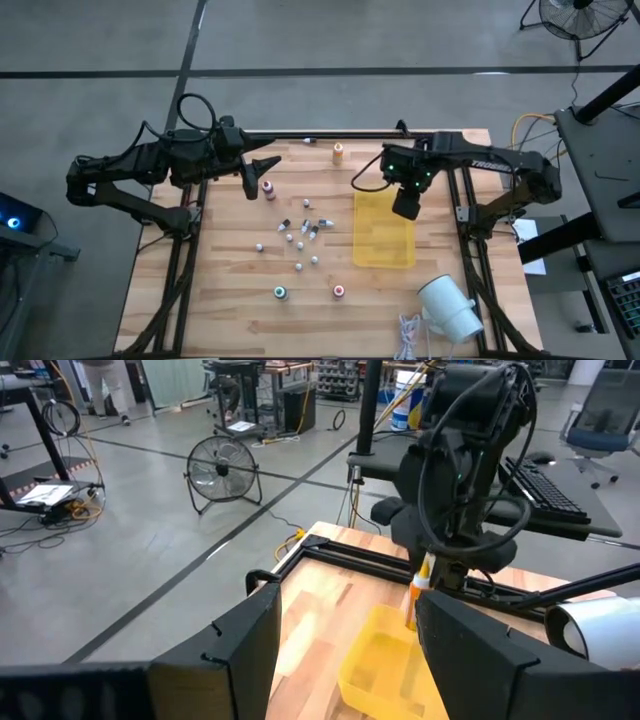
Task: Pick & Place food coloring
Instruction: Put the right big yellow food coloring bottle into the yellow bin, then put the big orange food coloring bottle into the yellow bin
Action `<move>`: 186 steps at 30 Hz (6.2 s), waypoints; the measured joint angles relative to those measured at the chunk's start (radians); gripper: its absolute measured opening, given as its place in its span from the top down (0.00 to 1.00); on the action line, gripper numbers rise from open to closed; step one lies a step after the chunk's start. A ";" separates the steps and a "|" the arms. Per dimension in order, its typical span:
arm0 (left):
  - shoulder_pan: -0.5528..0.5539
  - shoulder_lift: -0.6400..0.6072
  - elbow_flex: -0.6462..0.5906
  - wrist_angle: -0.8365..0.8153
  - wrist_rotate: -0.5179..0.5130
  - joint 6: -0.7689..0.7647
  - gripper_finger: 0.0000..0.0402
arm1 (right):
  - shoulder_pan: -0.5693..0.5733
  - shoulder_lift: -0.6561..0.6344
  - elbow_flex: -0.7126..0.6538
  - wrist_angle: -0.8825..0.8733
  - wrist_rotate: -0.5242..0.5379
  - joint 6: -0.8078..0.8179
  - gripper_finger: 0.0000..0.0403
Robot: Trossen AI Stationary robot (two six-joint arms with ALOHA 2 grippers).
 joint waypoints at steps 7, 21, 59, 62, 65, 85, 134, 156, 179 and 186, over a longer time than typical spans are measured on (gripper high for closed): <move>0.000 0.000 0.000 0.000 0.000 -0.001 0.49 | -0.030 -0.011 -0.092 0.033 0.000 -0.001 0.75; 0.000 0.000 -0.013 0.000 0.000 -0.006 0.49 | -0.140 -0.011 -0.232 0.167 0.013 -0.044 0.75; 0.000 0.000 -0.013 0.001 0.000 -0.016 0.49 | -0.200 -0.010 -0.410 0.352 0.095 -0.046 0.75; 0.000 0.000 -0.013 0.001 0.000 -0.016 0.49 | -0.200 -0.010 -0.411 0.354 0.096 -0.046 0.75; 0.000 0.000 -0.013 0.001 0.000 -0.016 0.49 | -0.200 -0.010 -0.411 0.354 0.096 -0.046 0.75; 0.000 0.000 -0.013 0.001 0.000 -0.021 0.49 | -0.200 -0.010 -0.413 0.359 0.095 -0.026 0.58; 0.000 0.000 -0.013 0.000 0.000 -0.024 0.49 | -0.104 -0.010 -0.083 0.270 0.039 -0.045 0.51; 0.000 0.000 -0.013 0.001 0.000 -0.023 0.49 | 0.212 -0.010 -0.069 0.429 0.038 0.008 0.51; 0.000 0.000 -0.013 0.001 0.000 -0.023 0.49 | 0.297 -0.010 -0.070 0.573 -0.015 0.056 0.52; 0.000 0.000 -0.013 0.001 0.000 -0.023 0.49 | 0.297 -0.010 -0.070 0.595 -0.015 0.052 0.52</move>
